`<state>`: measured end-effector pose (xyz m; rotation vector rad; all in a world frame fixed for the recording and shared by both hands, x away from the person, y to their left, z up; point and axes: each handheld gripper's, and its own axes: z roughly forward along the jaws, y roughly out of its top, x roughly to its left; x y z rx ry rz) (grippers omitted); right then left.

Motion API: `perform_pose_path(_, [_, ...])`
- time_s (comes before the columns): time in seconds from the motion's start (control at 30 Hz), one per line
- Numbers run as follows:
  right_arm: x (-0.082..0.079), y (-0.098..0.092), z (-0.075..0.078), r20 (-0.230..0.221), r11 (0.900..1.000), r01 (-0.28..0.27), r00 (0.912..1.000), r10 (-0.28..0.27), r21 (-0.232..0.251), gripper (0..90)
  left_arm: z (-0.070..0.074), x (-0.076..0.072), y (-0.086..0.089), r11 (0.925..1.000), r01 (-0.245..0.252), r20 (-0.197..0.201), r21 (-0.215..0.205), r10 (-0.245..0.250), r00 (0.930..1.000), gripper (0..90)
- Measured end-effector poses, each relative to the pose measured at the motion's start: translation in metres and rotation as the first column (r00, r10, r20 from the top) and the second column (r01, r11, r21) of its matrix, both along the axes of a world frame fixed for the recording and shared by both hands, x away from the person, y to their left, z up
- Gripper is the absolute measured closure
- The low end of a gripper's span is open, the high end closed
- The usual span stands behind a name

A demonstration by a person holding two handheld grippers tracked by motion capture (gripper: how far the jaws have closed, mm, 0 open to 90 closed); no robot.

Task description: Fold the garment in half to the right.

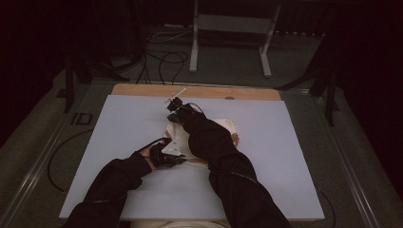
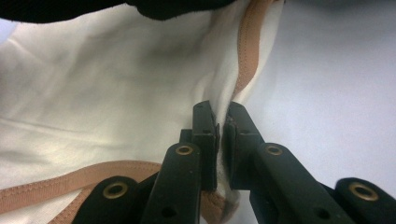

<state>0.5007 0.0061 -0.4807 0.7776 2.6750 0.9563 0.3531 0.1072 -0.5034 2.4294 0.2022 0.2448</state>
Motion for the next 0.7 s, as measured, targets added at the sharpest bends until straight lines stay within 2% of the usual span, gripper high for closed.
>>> perform_pose_path(0.43, [-0.001, -0.015, 0.017, 0.011, 1.0, 0.001, 0.9999, -0.001, 0.027, 88.3, 0.01, 0.0, -0.004, 0.9997, 0.021, 0.012, 0.01, -0.021, 0.9997, 85.3])
perform_pose_path(0.53, [-0.001, -0.022, 0.02, 0.013, 0.999, 0.02, 0.9997, -0.02, 0.049, 88.3, 0.013, 0.0, -0.004, 0.9996, 0.025, 0.013, 0.011, -0.026, 0.9996, 85.3])
perform_pose_path(0.7, [-0.002, -0.026, 0.024, 0.024, 0.999, 0.019, 0.9995, -0.02, 0.049, 88.3, 0.017, 0.0, -0.006, 0.9992, 0.035, 0.016, 0.019, -0.036, 0.9992, 85.3])
